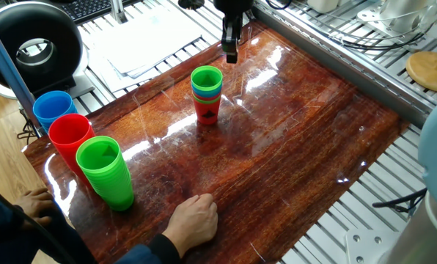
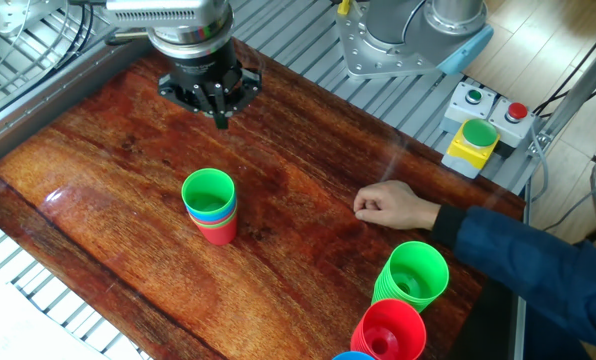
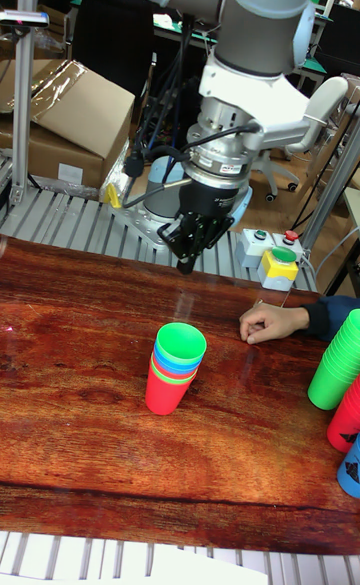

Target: Stack the cups

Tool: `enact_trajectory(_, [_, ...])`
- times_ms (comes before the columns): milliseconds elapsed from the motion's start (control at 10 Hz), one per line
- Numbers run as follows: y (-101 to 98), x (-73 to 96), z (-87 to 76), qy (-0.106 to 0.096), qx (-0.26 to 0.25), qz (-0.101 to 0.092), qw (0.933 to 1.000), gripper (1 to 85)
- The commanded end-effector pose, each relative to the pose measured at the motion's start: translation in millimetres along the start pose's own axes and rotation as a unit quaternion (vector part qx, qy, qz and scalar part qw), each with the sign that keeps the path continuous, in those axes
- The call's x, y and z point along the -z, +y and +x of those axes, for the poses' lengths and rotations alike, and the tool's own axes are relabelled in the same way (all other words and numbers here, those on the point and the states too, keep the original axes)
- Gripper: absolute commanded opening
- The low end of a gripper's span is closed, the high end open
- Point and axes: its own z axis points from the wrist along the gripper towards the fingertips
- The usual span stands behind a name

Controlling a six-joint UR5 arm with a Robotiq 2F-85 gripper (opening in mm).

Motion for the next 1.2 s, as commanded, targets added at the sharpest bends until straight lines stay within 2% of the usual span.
enact_trajectory(0, [-7.8,3.1,-17.0,-0.021,0.007,0.013,0.9997,1.3])
enact_trajectory(200, [-12.2,4.1,-17.3,-0.022,0.014,0.017,0.9995,1.3])
enact_trajectory(500, [-11.5,4.5,-15.4,-0.019,0.013,0.009,0.9997,1.3])
enact_trajectory(800, [-11.5,4.8,-19.4,-0.025,0.016,0.01,0.9995,1.3])
enact_trajectory(1100, [-7.4,5.1,-21.7,-0.031,0.017,0.003,0.9994,1.3])
